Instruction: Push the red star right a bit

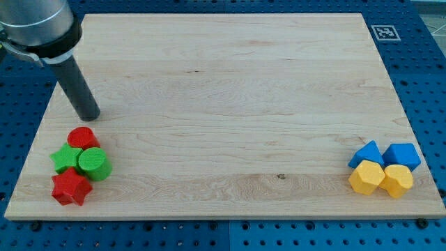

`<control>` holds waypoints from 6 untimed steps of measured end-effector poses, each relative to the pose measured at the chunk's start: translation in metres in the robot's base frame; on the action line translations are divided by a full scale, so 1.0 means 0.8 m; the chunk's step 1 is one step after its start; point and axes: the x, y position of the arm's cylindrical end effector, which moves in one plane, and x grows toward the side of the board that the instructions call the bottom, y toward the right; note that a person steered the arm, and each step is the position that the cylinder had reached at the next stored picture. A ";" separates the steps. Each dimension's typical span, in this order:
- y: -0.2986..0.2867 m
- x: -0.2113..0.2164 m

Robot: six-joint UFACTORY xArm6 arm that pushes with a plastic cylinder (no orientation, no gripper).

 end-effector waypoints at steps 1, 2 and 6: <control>-0.030 -0.002; -0.053 0.022; -0.040 0.164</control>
